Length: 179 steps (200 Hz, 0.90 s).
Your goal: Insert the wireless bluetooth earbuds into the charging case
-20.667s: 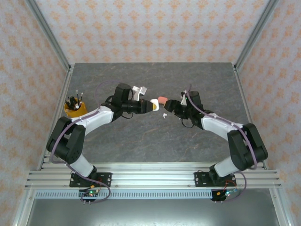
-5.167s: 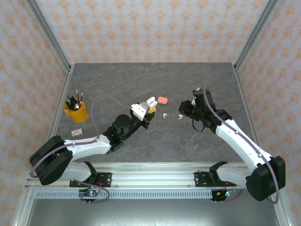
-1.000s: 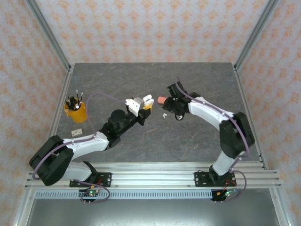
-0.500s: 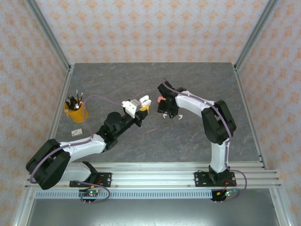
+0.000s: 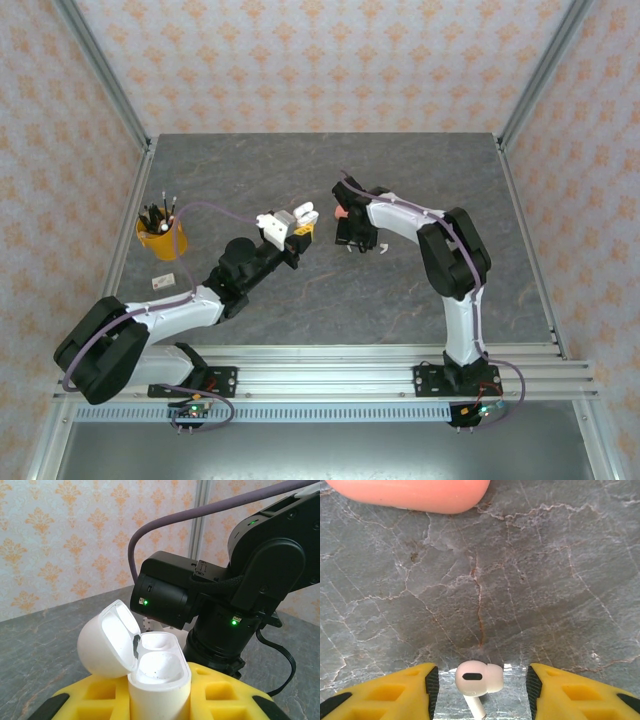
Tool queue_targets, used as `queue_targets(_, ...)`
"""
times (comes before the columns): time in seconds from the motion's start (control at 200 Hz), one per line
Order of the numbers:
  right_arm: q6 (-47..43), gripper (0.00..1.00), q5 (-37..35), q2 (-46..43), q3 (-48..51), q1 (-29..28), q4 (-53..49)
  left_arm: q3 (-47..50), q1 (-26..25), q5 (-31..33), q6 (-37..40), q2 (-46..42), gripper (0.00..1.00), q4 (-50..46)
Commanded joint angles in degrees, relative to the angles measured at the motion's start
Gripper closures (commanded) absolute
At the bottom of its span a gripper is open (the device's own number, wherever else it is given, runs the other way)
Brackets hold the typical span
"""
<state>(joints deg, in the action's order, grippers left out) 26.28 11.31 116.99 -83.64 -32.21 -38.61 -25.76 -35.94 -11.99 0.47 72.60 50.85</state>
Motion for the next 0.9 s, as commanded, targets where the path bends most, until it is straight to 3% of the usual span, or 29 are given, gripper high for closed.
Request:
queue_targets(0.0,-0.15,0.5,-1.9,0.51,-0.59,0.1,-0.76,-0.17,0.44,-0.1,0.59,-0.69,1.0,2.87)
queue_targets(0.49,0.62,0.61,-0.25,1.12,-0.75,0.92,1.17,-0.43,0.44,-0.15,0.01,0.29,1.0,2.69)
queue_targets(0.891,2.63,0.62,0.31,0.43,-0.56,0.34,0.92,-0.61,0.44,-0.05,-0.47,1.09,1.0,3.11)
